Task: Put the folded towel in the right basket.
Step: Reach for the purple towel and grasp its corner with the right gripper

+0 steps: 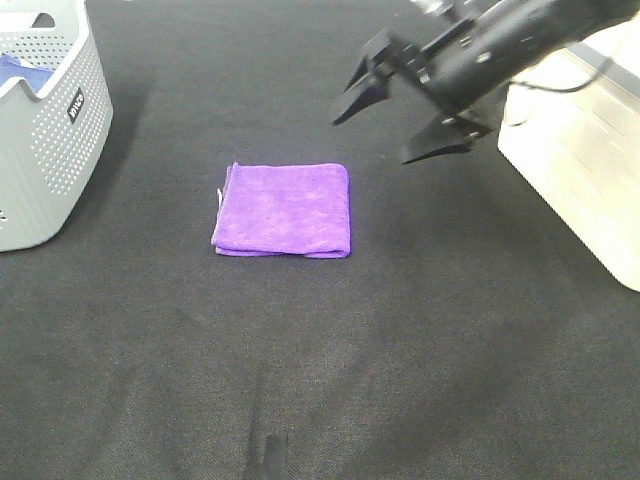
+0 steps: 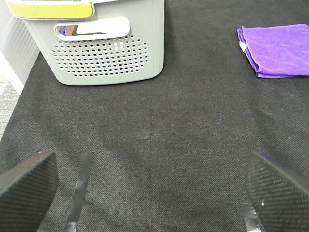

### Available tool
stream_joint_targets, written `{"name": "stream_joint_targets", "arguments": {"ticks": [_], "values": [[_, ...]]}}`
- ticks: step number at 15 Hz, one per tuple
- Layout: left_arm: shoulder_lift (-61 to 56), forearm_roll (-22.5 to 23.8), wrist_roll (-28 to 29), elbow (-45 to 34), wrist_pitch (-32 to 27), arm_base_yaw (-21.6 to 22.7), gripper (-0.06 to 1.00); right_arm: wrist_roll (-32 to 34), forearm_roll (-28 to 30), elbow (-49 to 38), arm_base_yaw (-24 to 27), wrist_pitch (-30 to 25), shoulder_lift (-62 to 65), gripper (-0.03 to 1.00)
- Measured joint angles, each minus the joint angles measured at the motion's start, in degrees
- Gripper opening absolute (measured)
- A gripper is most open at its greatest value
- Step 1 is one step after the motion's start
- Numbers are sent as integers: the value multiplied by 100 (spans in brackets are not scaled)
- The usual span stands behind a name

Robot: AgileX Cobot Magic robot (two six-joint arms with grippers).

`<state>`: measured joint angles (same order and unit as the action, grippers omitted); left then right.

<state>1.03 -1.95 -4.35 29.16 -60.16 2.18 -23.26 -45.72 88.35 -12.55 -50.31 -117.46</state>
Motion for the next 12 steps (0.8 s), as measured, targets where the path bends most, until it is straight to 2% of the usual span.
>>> {"name": "stream_joint_targets", "arguments": {"ticks": [2, 6, 12], "values": [[0, 0, 0, 0, 0, 0, 99, 74, 46, 676, 0, -126, -688, 97], [0, 0, 0, 0, 0, 0, 99, 762, 390, 1570, 0, -309, -1776, 96], [0, 0, 0, 0, 0, 0, 99, 1066, 390, 1782, 6, -332, -2246, 96]]}}
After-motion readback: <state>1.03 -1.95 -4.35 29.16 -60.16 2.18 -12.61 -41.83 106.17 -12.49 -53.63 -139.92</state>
